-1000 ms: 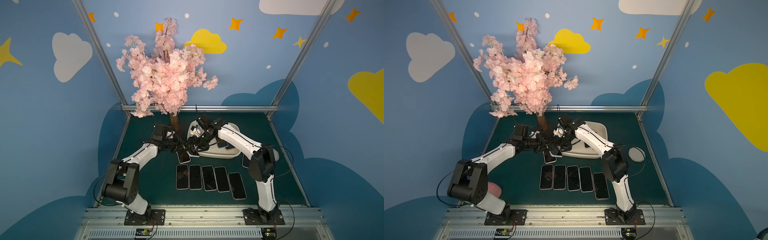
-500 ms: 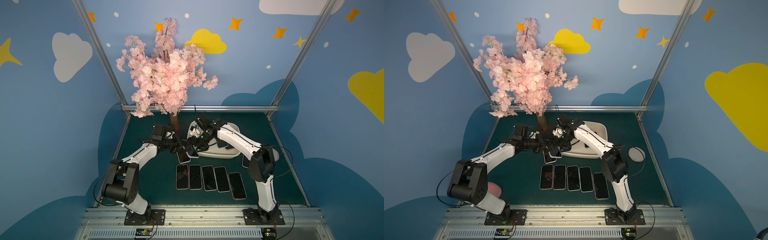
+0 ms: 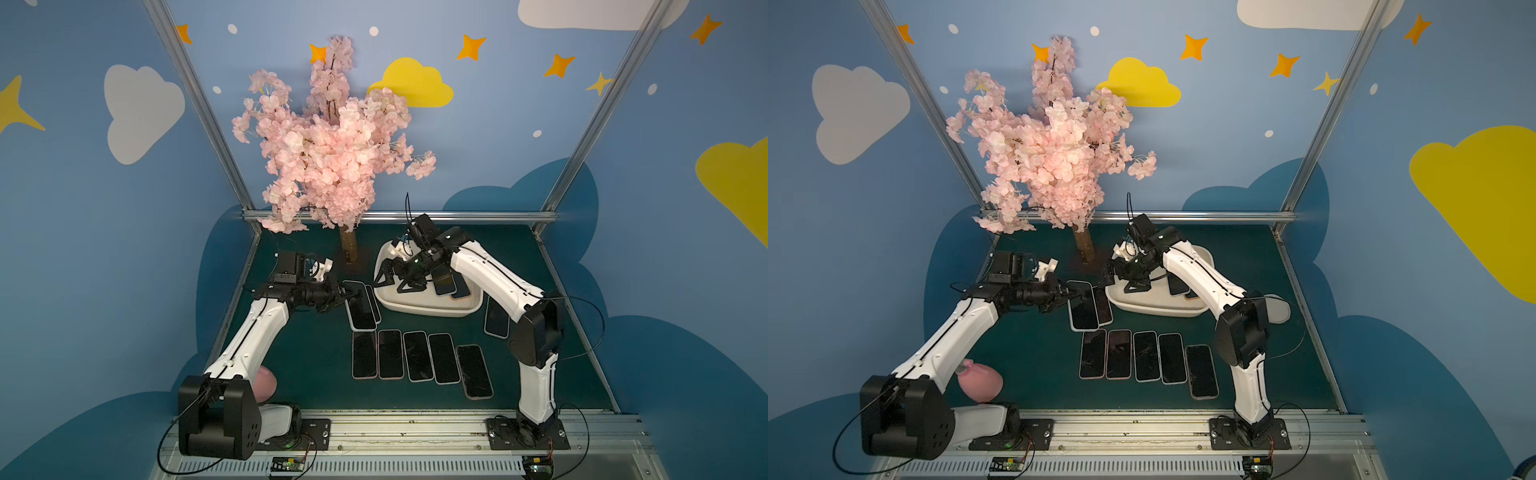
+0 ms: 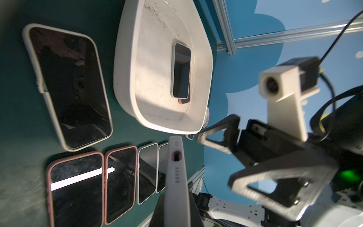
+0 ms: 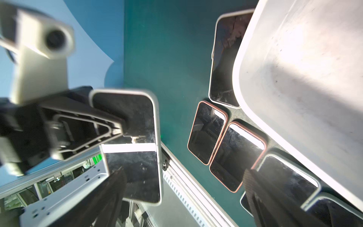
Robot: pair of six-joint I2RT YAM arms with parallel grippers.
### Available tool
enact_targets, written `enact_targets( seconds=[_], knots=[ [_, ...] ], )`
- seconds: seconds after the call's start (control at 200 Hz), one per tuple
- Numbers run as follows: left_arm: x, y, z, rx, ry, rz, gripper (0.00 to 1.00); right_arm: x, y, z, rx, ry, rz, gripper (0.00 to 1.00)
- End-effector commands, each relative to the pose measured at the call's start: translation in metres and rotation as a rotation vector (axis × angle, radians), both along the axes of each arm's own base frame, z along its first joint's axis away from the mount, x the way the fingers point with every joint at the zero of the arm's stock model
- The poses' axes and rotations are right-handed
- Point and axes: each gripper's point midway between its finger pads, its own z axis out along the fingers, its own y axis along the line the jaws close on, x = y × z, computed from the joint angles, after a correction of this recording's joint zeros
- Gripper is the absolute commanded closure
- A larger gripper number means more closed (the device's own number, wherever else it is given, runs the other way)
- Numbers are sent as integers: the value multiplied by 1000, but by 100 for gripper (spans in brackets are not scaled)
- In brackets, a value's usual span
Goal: Take the phone out of the storage box
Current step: Place the phone at the center of the board.
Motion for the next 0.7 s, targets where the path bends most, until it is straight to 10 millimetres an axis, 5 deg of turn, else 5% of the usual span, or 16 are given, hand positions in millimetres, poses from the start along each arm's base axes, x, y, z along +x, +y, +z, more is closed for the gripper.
enact_targets(
  seconds=[0.0,0.335,0.696],
  knots=[
    [-30,13,-11,141,-12,-73,97,5,-10,32,74,-48,-39,1],
    [-24,43,-62,290,90,41,97,-1,-36,39,99,-43,-80,1],
    [12,61,-94,392,111,104,97,-14,-67,32,99,-15,-98,2]
  ],
)
